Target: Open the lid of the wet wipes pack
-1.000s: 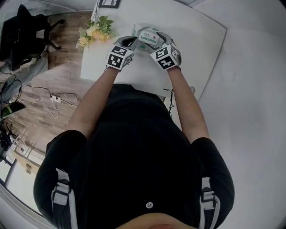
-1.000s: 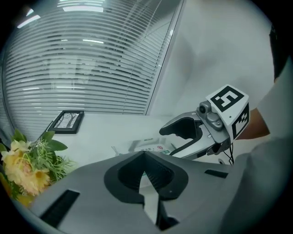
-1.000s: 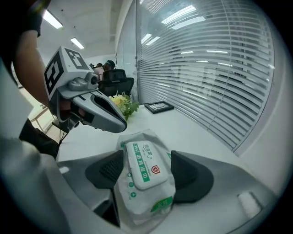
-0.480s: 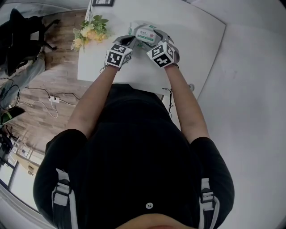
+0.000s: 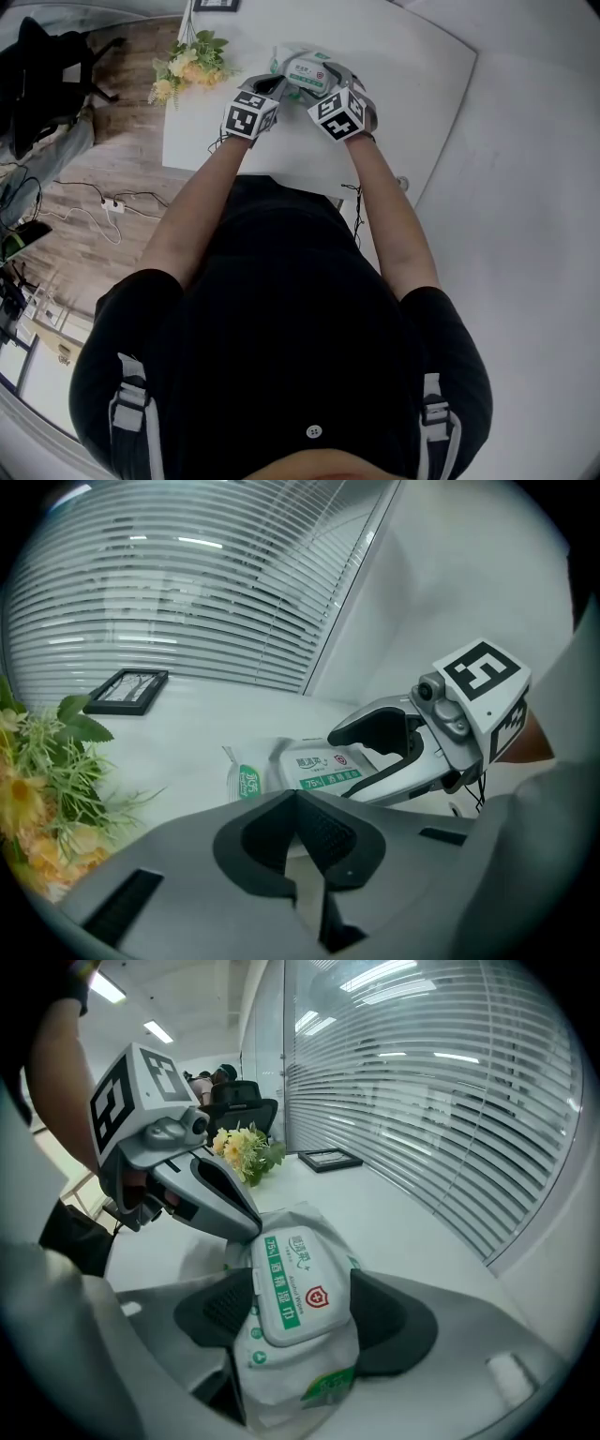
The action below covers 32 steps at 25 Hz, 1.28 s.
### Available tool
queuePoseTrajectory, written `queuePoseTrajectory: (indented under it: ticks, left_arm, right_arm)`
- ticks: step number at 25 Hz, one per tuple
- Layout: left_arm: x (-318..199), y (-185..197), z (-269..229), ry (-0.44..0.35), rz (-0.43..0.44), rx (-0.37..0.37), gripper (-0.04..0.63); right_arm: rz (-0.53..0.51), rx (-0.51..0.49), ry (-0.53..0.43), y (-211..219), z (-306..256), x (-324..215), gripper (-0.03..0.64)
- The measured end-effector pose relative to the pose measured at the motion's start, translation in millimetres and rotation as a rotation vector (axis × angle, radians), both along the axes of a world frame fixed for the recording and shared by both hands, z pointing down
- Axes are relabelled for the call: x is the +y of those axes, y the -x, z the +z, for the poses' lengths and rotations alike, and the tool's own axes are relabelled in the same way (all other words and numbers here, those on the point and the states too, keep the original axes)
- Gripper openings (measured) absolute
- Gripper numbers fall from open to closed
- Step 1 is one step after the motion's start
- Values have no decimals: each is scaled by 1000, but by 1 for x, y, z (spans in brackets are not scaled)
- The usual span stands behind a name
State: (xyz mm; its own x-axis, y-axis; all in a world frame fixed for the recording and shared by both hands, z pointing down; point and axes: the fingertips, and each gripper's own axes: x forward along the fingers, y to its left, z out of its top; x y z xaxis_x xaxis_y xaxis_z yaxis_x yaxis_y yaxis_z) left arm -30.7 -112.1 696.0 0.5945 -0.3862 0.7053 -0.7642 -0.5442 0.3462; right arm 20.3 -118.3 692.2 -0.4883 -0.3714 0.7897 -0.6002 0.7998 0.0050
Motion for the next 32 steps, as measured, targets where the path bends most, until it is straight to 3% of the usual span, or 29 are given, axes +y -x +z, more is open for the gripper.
queuePoseTrajectory:
  ticks: [10,26,32]
  left_arm:
    - [1,5,7,39,-60,32,8]
    - [1,7,10,53,-55,14,6]
    - [1,8,11,49,-63,17,6]
  right_arm:
    - [-18,22,-22,2,2,0,339]
    - [-4,16,-90,3,-13,-3,339]
    - [51,-47,-101,4,-26,-10,330]
